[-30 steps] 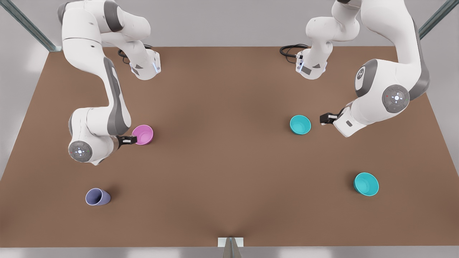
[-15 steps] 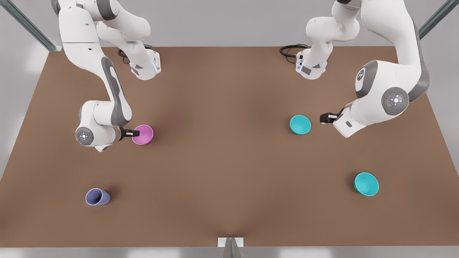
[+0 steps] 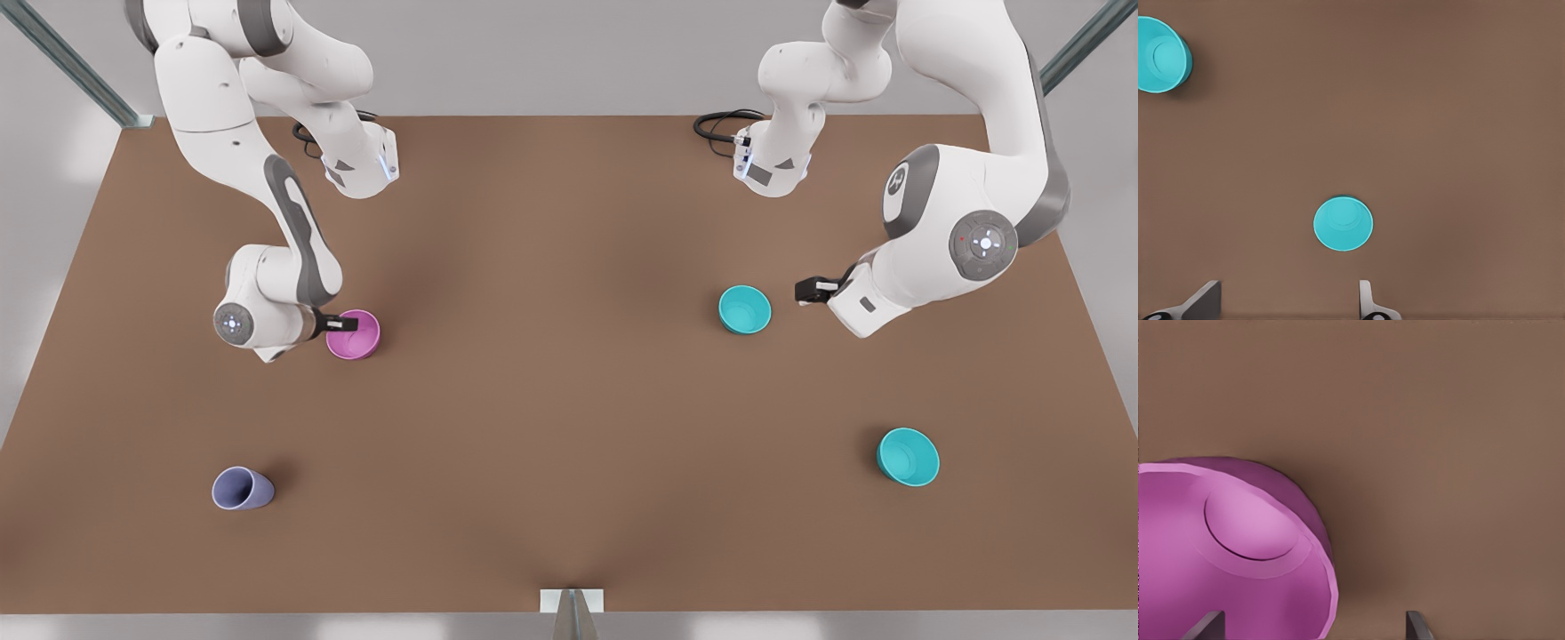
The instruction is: Stack the blue bowl on the pink bowl
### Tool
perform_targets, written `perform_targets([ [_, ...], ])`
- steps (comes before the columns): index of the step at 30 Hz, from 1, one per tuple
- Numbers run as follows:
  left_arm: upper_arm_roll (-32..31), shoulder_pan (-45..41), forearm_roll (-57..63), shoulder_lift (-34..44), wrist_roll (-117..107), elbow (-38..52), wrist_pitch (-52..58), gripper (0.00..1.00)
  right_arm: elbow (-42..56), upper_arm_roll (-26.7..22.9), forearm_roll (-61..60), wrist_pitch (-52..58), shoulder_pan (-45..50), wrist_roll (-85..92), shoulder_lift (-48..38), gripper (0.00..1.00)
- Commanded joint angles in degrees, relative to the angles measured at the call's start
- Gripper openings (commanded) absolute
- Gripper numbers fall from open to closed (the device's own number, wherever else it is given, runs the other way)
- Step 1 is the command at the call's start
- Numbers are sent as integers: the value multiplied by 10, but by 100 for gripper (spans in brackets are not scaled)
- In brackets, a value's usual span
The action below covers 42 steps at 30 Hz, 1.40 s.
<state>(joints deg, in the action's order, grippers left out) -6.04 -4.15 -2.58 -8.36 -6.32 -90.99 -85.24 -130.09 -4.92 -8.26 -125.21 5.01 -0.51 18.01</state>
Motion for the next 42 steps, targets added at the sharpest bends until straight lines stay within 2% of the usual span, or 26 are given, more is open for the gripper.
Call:
perform_targets([
  [1, 0, 0, 0, 0, -2, 0, 2, 100, 2, 0, -10, -28, 0, 19, 2, 100],
  [10, 0, 0, 0, 1, -2, 0, 2, 100, 24, -1, -18, -50, -1, 29, 40, 100],
  [11, 0, 0, 0, 1, -2, 0, 2, 100, 24, -1, -19, -50, -1, 31, 39, 95],
  [12, 1, 0, 0, 2, -1, 0, 3, 100, 24, -1, -19, -48, -1, 31, 39, 74],
  [14, 0, 0, 0, 2, -3, 0, 9, 100, 26, -1, -19, -44, -1, 34, 39, 41],
  [17, -1, -2, 0, 9, -8, 0, 14, 100, 32, -1, -19, -35, -1, 35, 37, 24],
  [18, -1, -2, 0, 8, -8, 1, 15, 100, 37, -1, -19, -30, -1, 34, 37, 21],
  [22, 0, 0, 0, 9, -6, 4, 15, 100, 77, 0, -20, 8, 0, 34, 39, 21],
  [24, 0, 0, 0, 9, -7, 7, 23, 100, 121, 6, -60, 54, 15, 34, 34, 21],
  [27, 1, 0, 0, 8, -6, 8, 24, 100, 212, 10, -161, 59, 87, 24, 47, 21],
  [32, 1, 1, 0, 6, -6, 8, 27, 100, 533, 10, -250, 43, 204, -104, 251, 21],
  [35, 2, 1, 1, 6, -6, 8, 27, 100, 666, 5, -243, 14, 252, -126, 358, 21],
  [38, 2, 1, 1, 8, -6, 10, 32, 100, 682, 9, -248, -69, 303, -128, 404, 21],
  [42, 1, 1, -2, -6, -7, 9, 43, 100, 682, 9, -250, -103, 337, -139, 425, 21],
])
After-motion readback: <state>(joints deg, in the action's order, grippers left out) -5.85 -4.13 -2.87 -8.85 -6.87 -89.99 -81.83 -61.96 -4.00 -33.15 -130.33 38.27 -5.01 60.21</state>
